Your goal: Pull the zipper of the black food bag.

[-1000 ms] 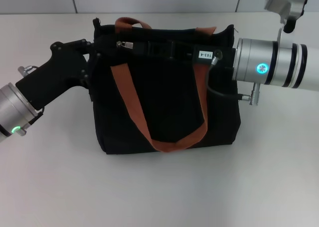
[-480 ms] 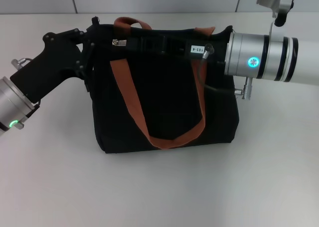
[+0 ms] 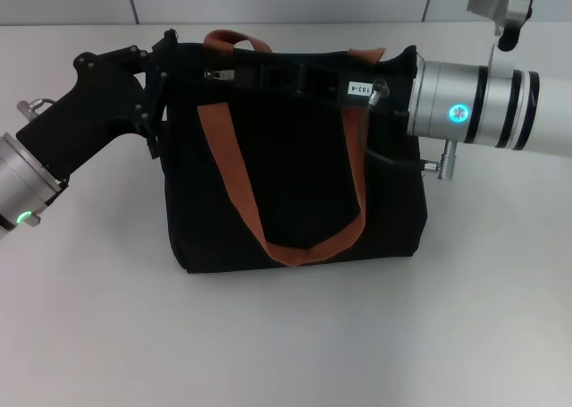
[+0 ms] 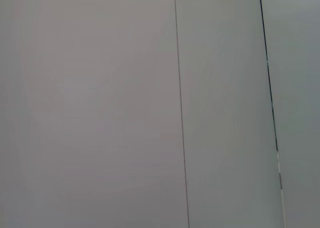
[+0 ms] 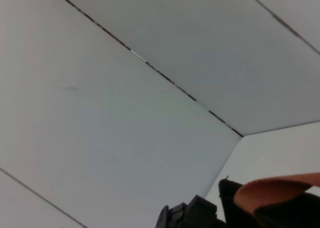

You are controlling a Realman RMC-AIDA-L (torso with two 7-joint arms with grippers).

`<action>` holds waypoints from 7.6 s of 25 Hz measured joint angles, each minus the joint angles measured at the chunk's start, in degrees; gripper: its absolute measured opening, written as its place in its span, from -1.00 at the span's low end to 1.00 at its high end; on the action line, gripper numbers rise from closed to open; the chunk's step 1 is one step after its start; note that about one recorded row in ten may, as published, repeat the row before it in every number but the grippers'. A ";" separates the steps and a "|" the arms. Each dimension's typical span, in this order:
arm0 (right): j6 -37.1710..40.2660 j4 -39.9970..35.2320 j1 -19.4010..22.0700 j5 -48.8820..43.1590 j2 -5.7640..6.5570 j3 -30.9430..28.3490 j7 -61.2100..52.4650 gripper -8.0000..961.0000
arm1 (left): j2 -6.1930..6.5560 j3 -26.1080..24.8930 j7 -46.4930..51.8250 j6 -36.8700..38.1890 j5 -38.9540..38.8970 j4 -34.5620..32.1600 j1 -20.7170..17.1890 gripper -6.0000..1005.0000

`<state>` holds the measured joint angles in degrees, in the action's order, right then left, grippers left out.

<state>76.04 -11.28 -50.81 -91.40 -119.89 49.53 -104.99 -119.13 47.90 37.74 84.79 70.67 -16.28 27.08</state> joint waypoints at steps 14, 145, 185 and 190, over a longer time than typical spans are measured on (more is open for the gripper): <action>0.72 -2.12 4.14 0.87 0.22 -0.22 -0.82 -0.99 | 0.02 -0.10 -0.22 -0.53 -0.80 0.19 -0.44 -0.92; 11.60 -1.22 10.21 23.40 0.01 19.18 34.59 0.40 | -0.05 5.69 38.82 5.46 0.01 -3.76 4.72 -0.93; 9.41 -6.05 9.25 25.63 0.01 22.72 26.39 0.39 | -0.05 5.89 38.41 4.73 0.07 -3.76 5.45 -0.93; 9.41 -6.11 9.53 25.88 0.04 23.02 25.63 0.39 | -0.05 5.88 38.46 4.70 0.04 -3.76 5.39 -0.93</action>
<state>85.45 -17.39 -41.28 -65.52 -119.85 72.55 -79.37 -119.18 53.79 76.20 89.49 70.71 -20.04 32.47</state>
